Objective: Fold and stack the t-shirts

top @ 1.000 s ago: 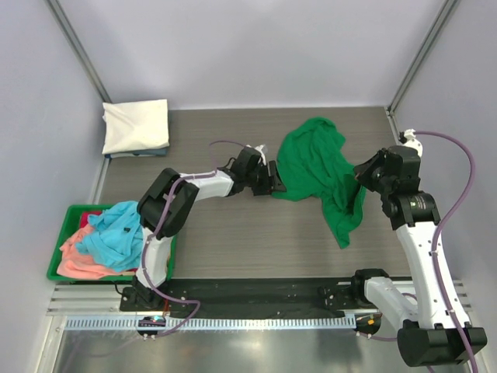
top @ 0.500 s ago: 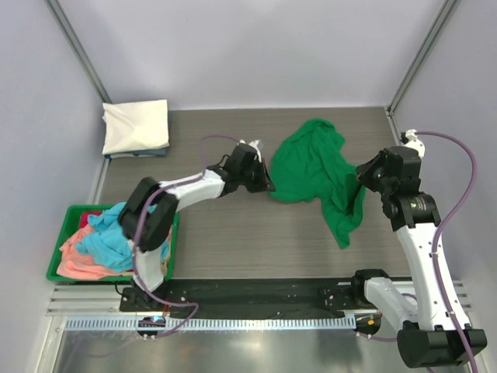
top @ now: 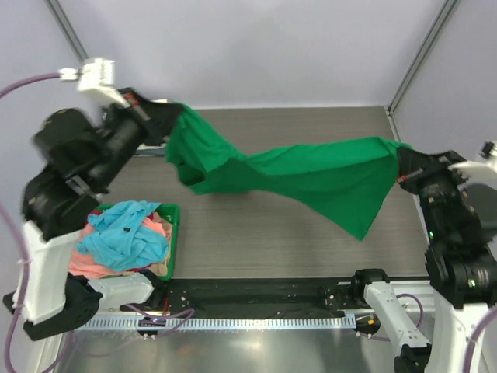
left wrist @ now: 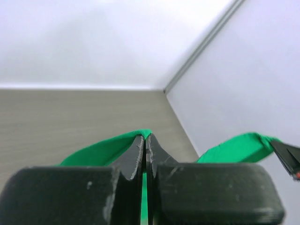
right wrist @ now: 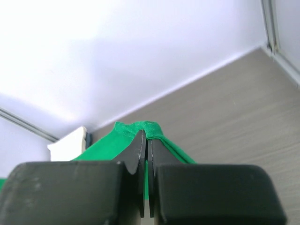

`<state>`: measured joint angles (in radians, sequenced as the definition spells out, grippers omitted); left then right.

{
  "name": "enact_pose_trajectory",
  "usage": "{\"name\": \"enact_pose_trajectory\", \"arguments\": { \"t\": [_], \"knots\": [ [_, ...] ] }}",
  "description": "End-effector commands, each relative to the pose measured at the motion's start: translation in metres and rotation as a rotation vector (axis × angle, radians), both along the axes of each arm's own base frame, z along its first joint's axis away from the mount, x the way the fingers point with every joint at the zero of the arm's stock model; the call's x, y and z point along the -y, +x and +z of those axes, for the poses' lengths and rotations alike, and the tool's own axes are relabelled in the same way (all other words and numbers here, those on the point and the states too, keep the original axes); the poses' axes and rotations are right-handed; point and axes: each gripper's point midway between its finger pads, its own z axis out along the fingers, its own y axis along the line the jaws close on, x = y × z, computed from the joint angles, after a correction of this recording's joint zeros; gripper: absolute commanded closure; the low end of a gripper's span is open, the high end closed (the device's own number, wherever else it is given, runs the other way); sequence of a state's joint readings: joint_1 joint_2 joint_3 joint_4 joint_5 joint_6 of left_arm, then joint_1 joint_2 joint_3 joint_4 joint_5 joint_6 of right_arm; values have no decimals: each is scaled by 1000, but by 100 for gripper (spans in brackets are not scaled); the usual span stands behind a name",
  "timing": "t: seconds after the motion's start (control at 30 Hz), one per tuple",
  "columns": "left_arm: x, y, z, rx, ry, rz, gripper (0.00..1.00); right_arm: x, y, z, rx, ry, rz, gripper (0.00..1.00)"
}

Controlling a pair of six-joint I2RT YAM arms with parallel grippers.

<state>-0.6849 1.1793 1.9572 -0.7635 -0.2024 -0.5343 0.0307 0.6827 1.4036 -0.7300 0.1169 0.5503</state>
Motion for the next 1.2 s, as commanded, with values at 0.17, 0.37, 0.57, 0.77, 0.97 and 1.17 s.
{"name": "enact_pose_trajectory", "arguments": {
  "t": [0.17,0.37,0.57,0.77,0.97,1.17],
  "knots": [
    [-86,-77,41,87,-10,93,100,22,-86,64,201,-16,-95,99],
    [-89,-60,47,109,42,160,100,23,-57,69,149,-38,-109,99],
    [-56,18,37,58,199,275,100,30,42,38,-69,-82,-182,99],
    [-56,204,-98,-357,168,257,100,48,176,-90,-438,-177,-310,99],
    [-30,298,-272,-779,43,10,1,61,241,-205,-730,-123,-249,0],
    [-19,278,-289,-704,147,44,0,55,228,-195,-640,-109,-223,0]
  ]
}}
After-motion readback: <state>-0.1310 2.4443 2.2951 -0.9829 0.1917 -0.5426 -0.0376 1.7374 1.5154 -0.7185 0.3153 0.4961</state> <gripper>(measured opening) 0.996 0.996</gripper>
